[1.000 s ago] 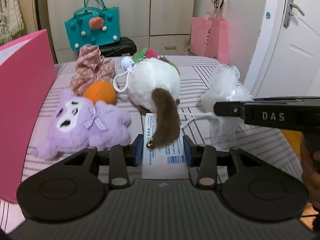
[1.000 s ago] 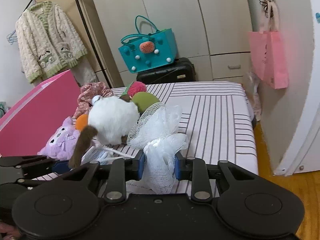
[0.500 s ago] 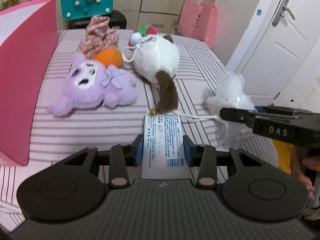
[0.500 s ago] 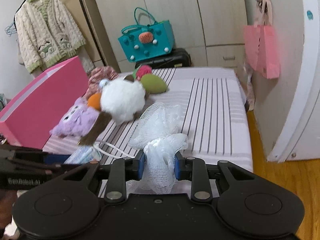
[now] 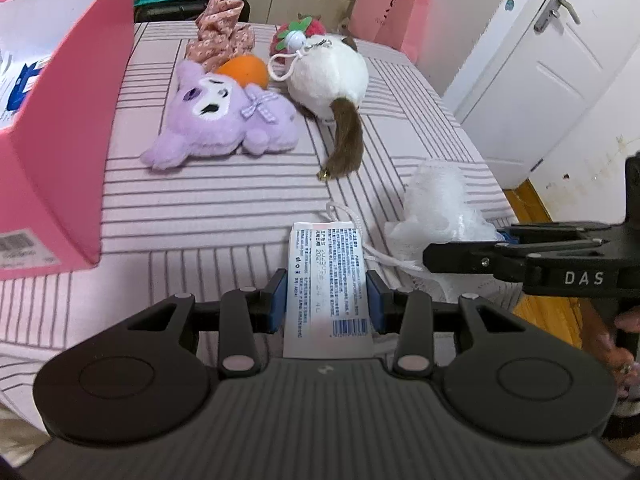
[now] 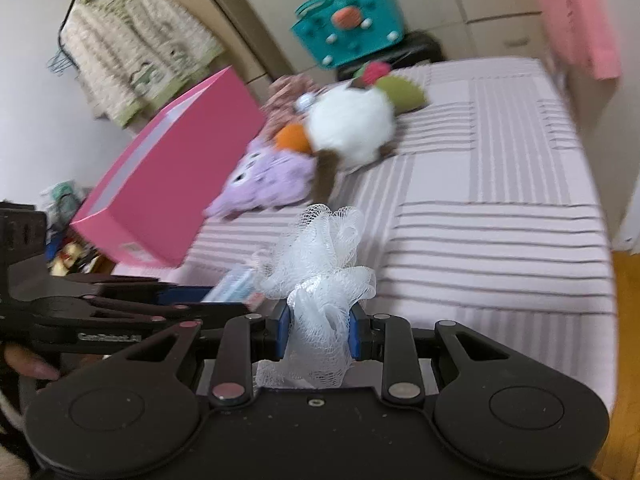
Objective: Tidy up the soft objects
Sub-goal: 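Carry the puff and wipe pack into the pink box and open both grippers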
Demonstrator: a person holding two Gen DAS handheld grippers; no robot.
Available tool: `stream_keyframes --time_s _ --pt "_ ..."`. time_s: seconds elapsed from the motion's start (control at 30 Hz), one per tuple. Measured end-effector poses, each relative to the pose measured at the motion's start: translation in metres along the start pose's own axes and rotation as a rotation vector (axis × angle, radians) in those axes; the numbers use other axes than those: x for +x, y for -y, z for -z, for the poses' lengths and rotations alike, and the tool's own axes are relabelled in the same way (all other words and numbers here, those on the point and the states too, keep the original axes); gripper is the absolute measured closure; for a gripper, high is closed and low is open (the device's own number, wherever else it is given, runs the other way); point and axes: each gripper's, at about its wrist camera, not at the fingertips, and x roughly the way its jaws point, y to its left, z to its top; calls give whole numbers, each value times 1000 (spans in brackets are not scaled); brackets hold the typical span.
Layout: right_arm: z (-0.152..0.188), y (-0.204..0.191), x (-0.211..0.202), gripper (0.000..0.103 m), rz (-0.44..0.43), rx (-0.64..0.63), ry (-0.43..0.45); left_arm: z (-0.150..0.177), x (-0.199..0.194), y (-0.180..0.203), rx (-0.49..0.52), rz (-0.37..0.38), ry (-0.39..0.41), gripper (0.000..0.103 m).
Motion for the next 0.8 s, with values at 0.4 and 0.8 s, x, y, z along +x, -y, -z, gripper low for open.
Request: stream_keyframes --time_s 0.4,0.8 --pt "-7 -60 13 70 -120 -99 -107 10 -33 -30 -17 11 -83 64" --pt "-25 -127 22 70 -247 -173 -170 15 -99 -68 -3 9 -114 64"
